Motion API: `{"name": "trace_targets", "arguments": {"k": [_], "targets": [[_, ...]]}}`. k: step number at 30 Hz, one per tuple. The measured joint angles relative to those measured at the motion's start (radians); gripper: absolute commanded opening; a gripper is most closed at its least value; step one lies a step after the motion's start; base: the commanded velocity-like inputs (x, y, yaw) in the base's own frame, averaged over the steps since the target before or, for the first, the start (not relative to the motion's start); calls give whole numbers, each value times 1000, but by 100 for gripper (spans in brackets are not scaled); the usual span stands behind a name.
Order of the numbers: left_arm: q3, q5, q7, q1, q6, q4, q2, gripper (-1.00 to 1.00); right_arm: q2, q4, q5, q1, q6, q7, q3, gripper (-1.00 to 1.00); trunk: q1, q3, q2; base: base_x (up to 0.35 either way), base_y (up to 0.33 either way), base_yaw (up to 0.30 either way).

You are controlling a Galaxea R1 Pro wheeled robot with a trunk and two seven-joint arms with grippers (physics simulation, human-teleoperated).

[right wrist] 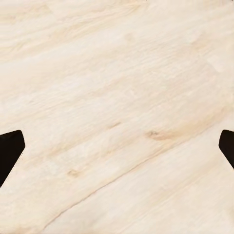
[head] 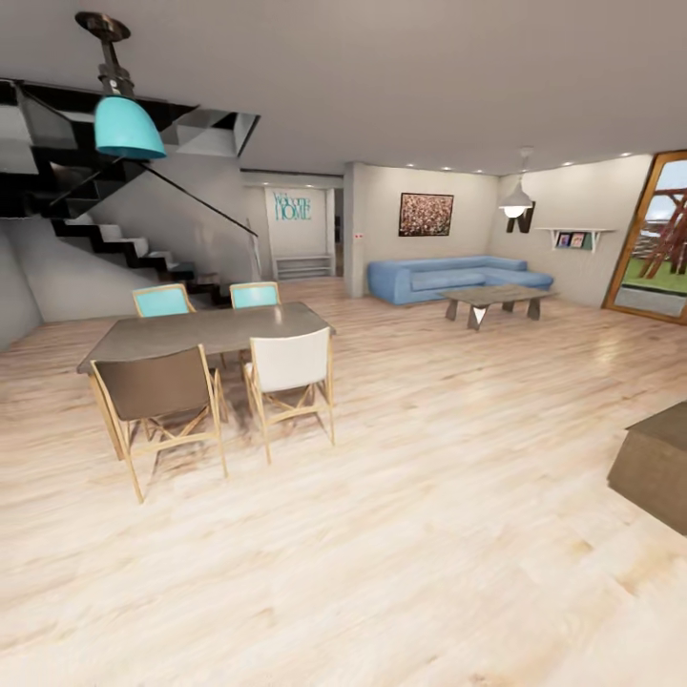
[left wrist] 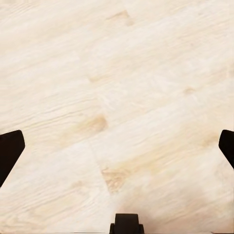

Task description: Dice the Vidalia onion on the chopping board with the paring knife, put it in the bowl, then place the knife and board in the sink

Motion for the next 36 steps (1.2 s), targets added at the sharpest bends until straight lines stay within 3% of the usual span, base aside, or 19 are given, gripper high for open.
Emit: {"name": "trace_targets", "arguments": {"k": [36], "targets": [[0,0,0,0,0,0,0,100,0,5,0,0,0,0,0,100,0,0,0,0,32,267]]}}
